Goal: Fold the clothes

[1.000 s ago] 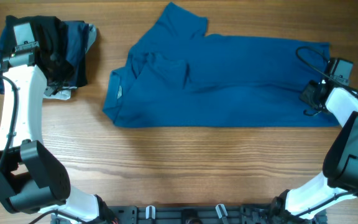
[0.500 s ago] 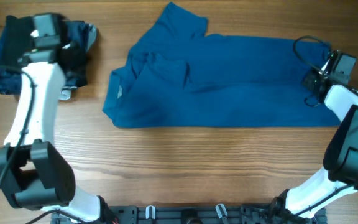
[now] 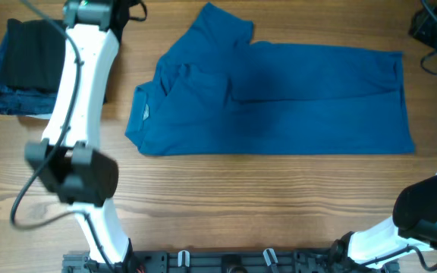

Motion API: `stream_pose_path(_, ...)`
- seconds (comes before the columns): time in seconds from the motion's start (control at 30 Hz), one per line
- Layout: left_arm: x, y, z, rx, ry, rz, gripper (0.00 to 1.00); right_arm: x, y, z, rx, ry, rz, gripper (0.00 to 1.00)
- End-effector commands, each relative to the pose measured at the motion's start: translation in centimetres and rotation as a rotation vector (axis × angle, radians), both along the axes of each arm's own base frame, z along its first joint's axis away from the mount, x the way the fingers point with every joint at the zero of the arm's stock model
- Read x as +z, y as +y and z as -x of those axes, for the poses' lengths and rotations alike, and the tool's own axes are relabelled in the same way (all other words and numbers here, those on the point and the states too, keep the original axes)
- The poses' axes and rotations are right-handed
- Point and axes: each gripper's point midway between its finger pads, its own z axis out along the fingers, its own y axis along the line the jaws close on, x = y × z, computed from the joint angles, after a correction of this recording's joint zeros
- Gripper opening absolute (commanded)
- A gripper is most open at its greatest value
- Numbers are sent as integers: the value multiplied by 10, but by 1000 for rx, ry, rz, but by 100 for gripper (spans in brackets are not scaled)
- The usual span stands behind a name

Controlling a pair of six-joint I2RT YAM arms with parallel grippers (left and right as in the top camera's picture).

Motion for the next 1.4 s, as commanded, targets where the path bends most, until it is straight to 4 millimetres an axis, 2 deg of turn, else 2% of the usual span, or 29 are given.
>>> stream_pose_path(0.0,-61,-33,-47,-89,-18,17,26,-33,-8,-26,15,13,-11,56)
stream_pose_path(0.07,-84,-45,-64,-112,-52,27,36,-52,-13,-39,14,18,-16,56)
stream_pose_path(0.1,-102,-55,-73,-130,-66,33,39,-70,-16,-49,15,27,-20,56)
stream_pose_path(0.17,-124,-70,-80,-156,-78,42,41,-96,-18,-58,17,52,-29,57)
stream_pose_path(0.2,-135,-78,-83,-167,-78,43,46,-108,-18,-61,20,67,-31,57)
stream_pose_path(0.23,-148,-88,-84,-181,-80,39,55,-121,-19,-64,33,86,-26,57)
stream_pose_path(0.33,-190,-105,-81,-234,-39,-30,63,-147,-13,-66,91,140,13,57)
stream_pose_path(0.37,-215,-111,-78,-268,-21,-88,63,-154,-15,-65,84,164,35,57)
stream_pose_path(0.5,-258,-101,-70,-255,63,-254,57,-157,-14,-63,76,182,45,57)
stream_pose_path(0.6,-280,-90,-62,-263,124,-357,64,-159,-14,-61,79,192,44,57)
stream_pose_path(0.7,-294,-89,-60,-276,146,-375,65,-161,-13,-60,80,202,41,57)
stream_pose_path(0.8,-296,-88,-60,-275,149,-376,60,-166,-16,-57,66,220,47,58)
stream_pose_path(1.0,-304,-84,-69,-231,115,-392,58,-171,-17,-57,62,221,54,60)
stream_pose_path(1.13,-335,-83,-65,-239,157,-399,59,-173,-18,-56,69,226,70,60)
stream_pose_path(1.17,-336,-83,-64,-239,159,-399,52,-175,-18,-55,67,230,72,60)
stream_pose_path(1.2,-336,-85,-65,-242,154,-398,45,-179,-21,-53,55,243,80,60)
stream_pose_path(1.27,-329,-88,-67,-243,142,-397,45,-195,-26,-51,48,278,96,63)
stream_pose_path(1.33,-327,-88,-66,-245,151,-399,48,-231,-28,-56,62,311,100,64)
stream_pose_path(1.37,-328,-88,-66,-246,155,-400,49,-238,-29,-58,62,309,101,64)
